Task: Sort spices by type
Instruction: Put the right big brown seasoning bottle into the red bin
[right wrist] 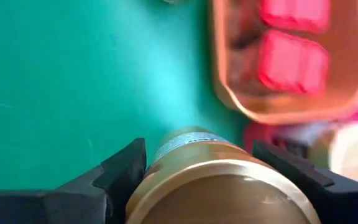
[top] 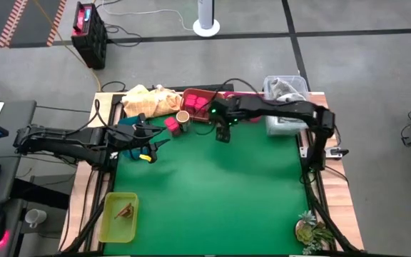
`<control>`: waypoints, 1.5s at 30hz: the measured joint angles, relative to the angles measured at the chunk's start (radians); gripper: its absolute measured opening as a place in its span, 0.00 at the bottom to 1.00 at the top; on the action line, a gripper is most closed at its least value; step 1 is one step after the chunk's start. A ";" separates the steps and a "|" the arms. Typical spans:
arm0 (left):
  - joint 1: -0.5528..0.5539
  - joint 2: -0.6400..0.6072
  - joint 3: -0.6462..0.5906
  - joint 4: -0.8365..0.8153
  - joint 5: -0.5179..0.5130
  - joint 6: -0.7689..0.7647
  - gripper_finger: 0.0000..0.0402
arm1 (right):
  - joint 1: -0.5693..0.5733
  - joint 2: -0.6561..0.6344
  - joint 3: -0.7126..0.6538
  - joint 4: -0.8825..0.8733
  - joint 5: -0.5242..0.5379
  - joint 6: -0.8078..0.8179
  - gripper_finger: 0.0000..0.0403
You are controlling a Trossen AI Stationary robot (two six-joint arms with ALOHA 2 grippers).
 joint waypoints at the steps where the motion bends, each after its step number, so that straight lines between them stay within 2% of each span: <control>1: 0.000 0.000 0.000 0.000 0.000 0.000 0.51 | -0.010 -0.020 -0.002 -0.019 0.008 0.019 0.73; 8: 0.000 0.000 0.000 0.005 0.000 -0.002 0.51 | -0.105 -0.142 -0.022 -0.082 0.110 0.095 0.73; 12: 0.000 0.000 0.000 0.006 0.000 -0.003 0.51 | -0.180 -0.175 -0.065 -0.077 0.113 0.102 0.73; 18: 0.000 0.000 0.000 0.006 0.000 -0.002 0.51 | -0.291 -0.183 -0.175 0.021 0.112 0.070 0.73; 22: 0.000 0.000 0.000 0.006 0.000 -0.002 0.51 | -0.368 -0.184 -0.266 0.150 0.082 0.049 0.73; 29: 0.000 0.000 0.000 0.007 0.000 -0.002 0.51 | -0.481 -0.183 -0.399 0.340 -0.030 0.037 0.73; 37: 0.000 0.000 0.000 0.007 0.000 -0.002 0.51 | -0.479 -0.187 -0.424 0.360 -0.062 0.033 0.86; 45: 0.000 0.000 0.000 0.007 0.000 -0.002 0.51 | -0.448 -0.185 -0.416 0.340 -0.062 0.037 0.84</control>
